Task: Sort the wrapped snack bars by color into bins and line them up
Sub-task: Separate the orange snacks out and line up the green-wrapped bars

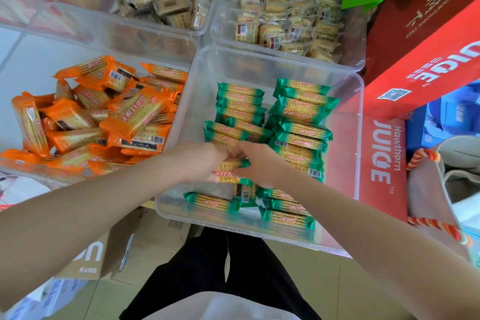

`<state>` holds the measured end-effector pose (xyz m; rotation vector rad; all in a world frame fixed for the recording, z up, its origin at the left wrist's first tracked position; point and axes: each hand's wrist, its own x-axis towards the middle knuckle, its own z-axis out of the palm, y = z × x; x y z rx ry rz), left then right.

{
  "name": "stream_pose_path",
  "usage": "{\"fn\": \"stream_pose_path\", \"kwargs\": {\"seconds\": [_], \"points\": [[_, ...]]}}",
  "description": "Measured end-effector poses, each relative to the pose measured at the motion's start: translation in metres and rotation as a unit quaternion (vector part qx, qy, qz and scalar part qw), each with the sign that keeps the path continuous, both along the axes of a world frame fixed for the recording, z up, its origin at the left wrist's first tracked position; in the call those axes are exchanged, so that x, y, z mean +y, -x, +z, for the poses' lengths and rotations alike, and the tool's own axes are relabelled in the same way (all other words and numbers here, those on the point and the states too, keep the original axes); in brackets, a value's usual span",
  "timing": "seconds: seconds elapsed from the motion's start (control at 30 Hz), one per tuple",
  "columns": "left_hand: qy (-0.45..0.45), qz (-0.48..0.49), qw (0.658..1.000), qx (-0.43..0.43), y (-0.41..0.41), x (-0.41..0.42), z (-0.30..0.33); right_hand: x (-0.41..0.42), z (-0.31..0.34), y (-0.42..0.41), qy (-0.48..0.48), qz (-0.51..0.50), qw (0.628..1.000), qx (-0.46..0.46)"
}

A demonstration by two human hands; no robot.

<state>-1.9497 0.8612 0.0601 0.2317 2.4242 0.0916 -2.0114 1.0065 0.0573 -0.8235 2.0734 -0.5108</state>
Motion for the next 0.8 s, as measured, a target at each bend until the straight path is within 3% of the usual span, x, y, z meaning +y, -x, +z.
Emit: {"fn": "stream_pose_path", "kwargs": {"seconds": [0.17,0.3,0.4,0.5,0.67,0.8], "points": [[0.022,0.017,0.989,0.147,-0.008,-0.005,0.022,0.013,0.008,0.004,0.015,-0.113,0.993,0.020],[-0.041,0.168,0.957,0.233,-0.022,-0.014,0.040,0.012,-0.003,-0.014,-0.064,-0.049,0.993,-0.086],[-0.131,0.294,0.915,0.243,-0.031,-0.017,0.042,0.006,-0.006,-0.032,-0.100,0.073,0.986,-0.109],[-0.161,0.318,0.905,0.232,-0.036,-0.016,0.041,-0.001,-0.016,-0.043,-0.115,0.130,0.980,-0.093],[-0.195,0.295,0.911,0.213,-0.037,-0.015,0.051,-0.006,-0.014,-0.041,-0.160,0.109,0.974,-0.118],[-0.220,0.321,0.897,0.208,-0.030,-0.022,0.052,0.008,0.006,-0.029,-0.095,0.051,0.983,-0.149]]}}
